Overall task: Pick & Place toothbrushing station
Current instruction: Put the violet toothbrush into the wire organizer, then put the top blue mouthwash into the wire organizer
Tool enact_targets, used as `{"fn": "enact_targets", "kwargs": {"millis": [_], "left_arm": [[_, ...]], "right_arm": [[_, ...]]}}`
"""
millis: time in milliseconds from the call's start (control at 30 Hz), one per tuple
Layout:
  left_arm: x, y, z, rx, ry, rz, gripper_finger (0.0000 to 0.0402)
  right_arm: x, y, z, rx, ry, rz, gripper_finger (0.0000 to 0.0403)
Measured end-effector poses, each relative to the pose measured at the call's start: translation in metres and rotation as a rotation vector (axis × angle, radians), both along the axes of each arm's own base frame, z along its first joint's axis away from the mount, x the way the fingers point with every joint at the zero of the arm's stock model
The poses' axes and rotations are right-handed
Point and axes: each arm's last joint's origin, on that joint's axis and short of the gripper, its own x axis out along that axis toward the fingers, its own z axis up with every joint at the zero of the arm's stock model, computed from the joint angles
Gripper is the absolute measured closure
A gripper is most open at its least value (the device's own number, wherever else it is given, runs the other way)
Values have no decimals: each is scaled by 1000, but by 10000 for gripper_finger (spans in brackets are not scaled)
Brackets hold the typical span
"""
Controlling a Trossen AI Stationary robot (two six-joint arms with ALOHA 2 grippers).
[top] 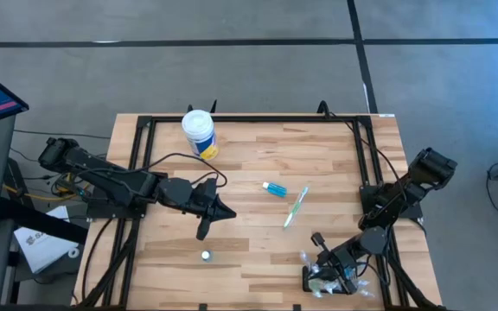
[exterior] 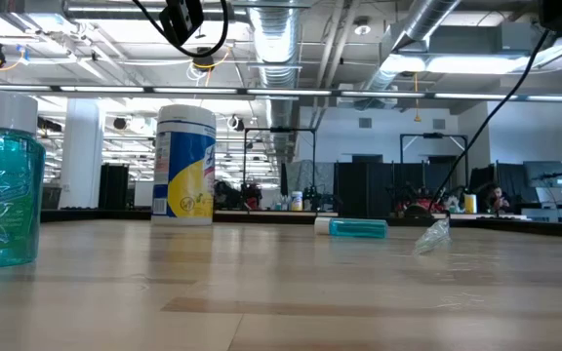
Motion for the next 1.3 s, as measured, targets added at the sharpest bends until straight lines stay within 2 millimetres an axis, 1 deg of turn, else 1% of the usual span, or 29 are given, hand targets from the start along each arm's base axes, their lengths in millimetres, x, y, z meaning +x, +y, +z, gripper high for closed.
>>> {"fn": "enact_targets", "kwargs": {"millis": [133,333,533,733,1167,1300], "left_arm": [[0,0,0,0,0,1,389],[0,0,0,2,0,4,389],[0,0,0,24,-3,-5,389],[0,0,0,26,-5,-6,389],[0,0,1,48,-16,-15,389],[6,-2,-5,65,-10,-23,389]], "right_arm": [[-1,0,2,1,0,2,363],[-7,-5,14,-12,11,4,329],[-11,-11,25,-3,17,0,310],[-16,-17,35,6,32,0,303],[-28,-33,56,5,27,-23,305],[-31,-39,60,-7,36,-57,305]]}}
